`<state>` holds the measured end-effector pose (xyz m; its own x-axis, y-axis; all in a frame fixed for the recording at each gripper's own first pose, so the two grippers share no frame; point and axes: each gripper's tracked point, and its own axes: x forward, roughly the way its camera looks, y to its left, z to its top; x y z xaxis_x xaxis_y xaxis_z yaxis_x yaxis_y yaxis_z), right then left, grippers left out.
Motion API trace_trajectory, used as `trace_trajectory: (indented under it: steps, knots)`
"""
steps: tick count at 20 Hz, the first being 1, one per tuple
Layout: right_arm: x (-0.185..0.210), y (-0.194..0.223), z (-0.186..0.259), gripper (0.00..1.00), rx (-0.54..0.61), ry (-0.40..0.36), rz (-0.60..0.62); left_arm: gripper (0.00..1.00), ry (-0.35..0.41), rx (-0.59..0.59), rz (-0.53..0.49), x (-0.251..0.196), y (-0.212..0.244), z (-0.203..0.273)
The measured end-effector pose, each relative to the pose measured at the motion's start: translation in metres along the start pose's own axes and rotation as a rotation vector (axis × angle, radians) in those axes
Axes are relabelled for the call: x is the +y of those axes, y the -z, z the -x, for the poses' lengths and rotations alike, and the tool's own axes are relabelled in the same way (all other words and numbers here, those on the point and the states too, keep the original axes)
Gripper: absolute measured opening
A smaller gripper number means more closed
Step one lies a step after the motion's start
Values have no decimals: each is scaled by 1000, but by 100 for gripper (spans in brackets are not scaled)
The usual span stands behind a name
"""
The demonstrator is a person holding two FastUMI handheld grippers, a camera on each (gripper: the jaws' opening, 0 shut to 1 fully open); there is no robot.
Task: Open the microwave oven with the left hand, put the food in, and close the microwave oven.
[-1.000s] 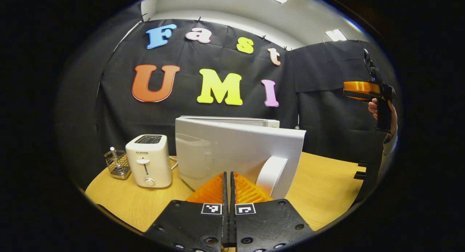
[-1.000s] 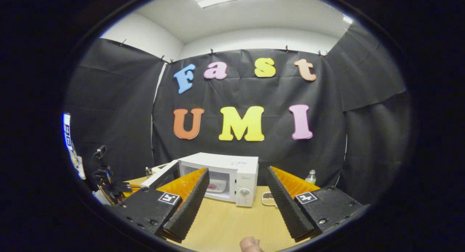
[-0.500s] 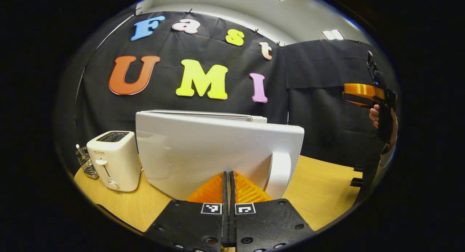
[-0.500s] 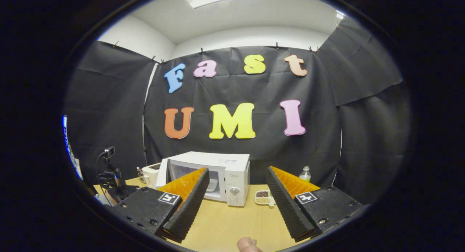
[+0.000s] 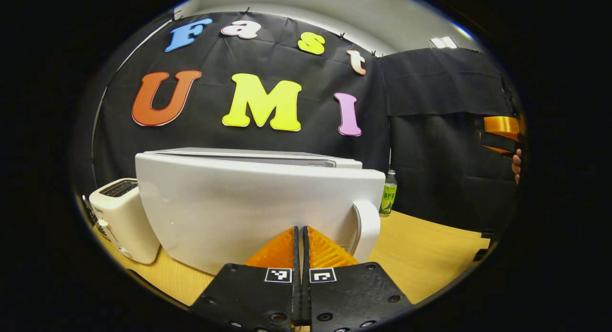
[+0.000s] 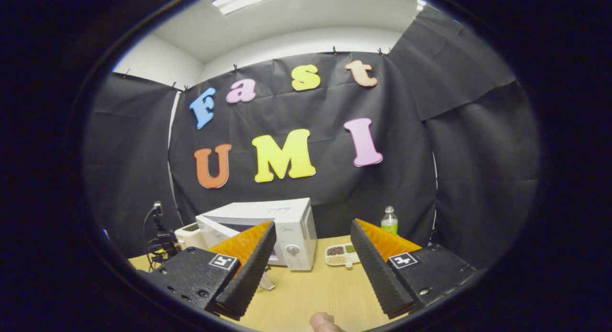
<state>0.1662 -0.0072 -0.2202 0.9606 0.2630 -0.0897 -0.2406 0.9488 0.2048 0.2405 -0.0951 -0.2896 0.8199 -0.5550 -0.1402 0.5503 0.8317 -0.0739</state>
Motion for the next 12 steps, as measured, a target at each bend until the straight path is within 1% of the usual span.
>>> trace_trajectory:
  steps: [1, 2, 3, 6, 7, 8, 9, 10, 12]
  knots:
    - [0, -2, -1, 100, -2, -2, 10, 0, 8, -1, 7, -4, -3, -10]
    - [-2, -2, -1, 90, -5, 0, 18, 0, 23, -2, 25, -8, -5, -20]
    - [-2, -3, -1, 100, -7, -1, 27, 0, 38, 1, 51, -13, -6, -29]
    - [-3, -2, -1, 100, -10, 1, 50, 0, 7, 17, 88, -9, -8, -59]
    - [-4, -2, -1, 90, -10, 3, 53, 0, 2, 34, 106, -9, -4, -68]
    - [-5, -1, 0, 90, -7, 7, 57, 0, -18, 56, 118, -7, -1, -79]
    - [-6, -2, 1, 100, -5, 9, 59, 0, -35, 73, 128, -4, 4, -86]
    - [-7, -2, 3, 100, -4, 13, 60, 0, 0, 79, 153, -11, 4, -88]
    - [-9, -6, 7, 100, -17, 34, 66, 0, 30, 72, 173, -14, 4, -89]
